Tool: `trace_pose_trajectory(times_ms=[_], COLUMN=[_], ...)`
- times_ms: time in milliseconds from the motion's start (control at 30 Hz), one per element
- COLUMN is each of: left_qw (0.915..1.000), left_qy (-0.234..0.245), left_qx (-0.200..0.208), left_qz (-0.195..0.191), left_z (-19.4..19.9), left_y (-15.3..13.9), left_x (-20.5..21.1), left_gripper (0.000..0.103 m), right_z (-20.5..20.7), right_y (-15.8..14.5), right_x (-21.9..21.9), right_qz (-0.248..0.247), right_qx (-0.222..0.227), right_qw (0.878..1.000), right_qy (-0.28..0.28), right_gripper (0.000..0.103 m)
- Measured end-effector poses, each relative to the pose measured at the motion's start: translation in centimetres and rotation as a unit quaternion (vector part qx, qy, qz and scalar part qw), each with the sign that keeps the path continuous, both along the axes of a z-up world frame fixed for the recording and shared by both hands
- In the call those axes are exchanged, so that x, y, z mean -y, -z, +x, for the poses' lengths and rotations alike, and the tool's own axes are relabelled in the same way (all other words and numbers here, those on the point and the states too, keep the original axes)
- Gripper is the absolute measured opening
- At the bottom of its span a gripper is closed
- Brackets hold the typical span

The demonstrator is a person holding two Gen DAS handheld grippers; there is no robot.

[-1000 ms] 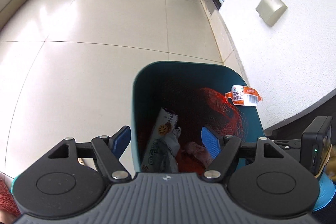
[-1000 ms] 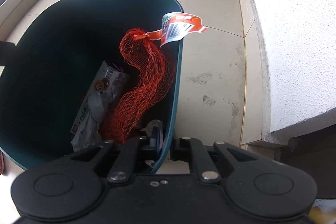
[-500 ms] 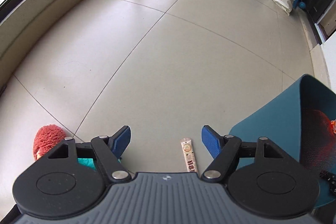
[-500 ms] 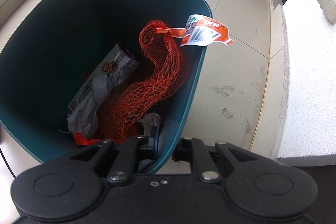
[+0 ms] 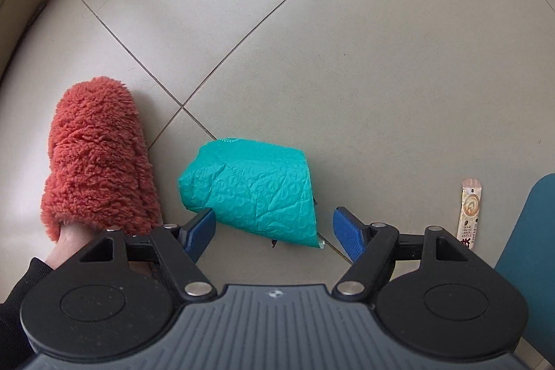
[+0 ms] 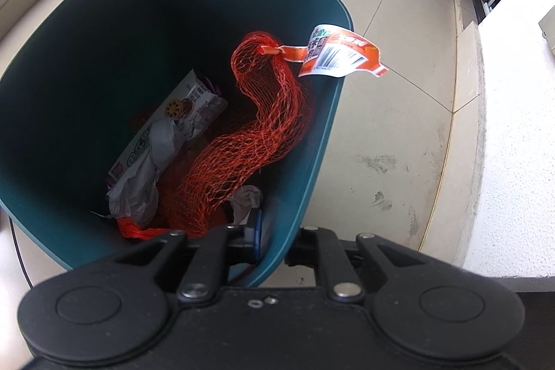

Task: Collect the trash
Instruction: 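Lower the left gripper and grasp the teal foam sheet, then lift the teal foam sheet into the wastebasket and open the left gripper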

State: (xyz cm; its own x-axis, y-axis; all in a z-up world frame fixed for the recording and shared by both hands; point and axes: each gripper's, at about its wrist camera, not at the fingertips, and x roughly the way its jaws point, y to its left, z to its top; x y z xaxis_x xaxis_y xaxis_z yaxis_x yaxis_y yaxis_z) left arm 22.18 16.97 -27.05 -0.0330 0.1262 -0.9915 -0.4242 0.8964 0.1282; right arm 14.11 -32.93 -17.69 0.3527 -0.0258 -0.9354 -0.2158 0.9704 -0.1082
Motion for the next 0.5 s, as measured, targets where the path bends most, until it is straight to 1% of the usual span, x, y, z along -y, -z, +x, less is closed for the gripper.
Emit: trace_pose_trajectory(times_ms=[100, 200, 367, 400, 433, 500], left_qw=[0.9992, 0.9962, 0.9959, 0.9960, 0.9962, 0.9962], left_qy=[0.022, 0.045, 0.043, 0.044, 0.045, 0.041], left_qx=[-0.016, -0.035, -0.050, -0.049, -0.048, -0.051], left_qz=[0.030, 0.065, 0.061, 0.060, 0.057, 0.057], left_z=[0.3, 0.2, 0.1, 0.0, -0.1, -0.2], left_y=[2.0, 4.1, 6.3, 6.4, 6.5, 6.3], left_x=[0.9, 1.5, 1.1, 1.1, 1.1, 1.0], left_gripper=[0.074, 0.074, 0.074, 0.072, 0.063, 0.055], right_z=[0.5, 0.6, 0.7, 0.7, 0.7, 0.7], right_y=[-0.5, -0.8, -1.1, -1.2, -1.2, -1.2], right_x=[0.3, 0.3, 0.7, 0.7, 0.7, 0.7], right_qz=[0.004, 0.008, 0.017, 0.016, 0.015, 0.015], right_qx=[-0.001, -0.001, -0.002, -0.002, -0.002, -0.002], right_qw=[1.000, 1.000, 1.000, 1.000, 1.000, 1.000], right_qy=[0.000, 0.000, 0.004, 0.003, 0.002, 0.003], right_gripper=[0.011, 0.011, 0.012, 0.012, 0.012, 0.011])
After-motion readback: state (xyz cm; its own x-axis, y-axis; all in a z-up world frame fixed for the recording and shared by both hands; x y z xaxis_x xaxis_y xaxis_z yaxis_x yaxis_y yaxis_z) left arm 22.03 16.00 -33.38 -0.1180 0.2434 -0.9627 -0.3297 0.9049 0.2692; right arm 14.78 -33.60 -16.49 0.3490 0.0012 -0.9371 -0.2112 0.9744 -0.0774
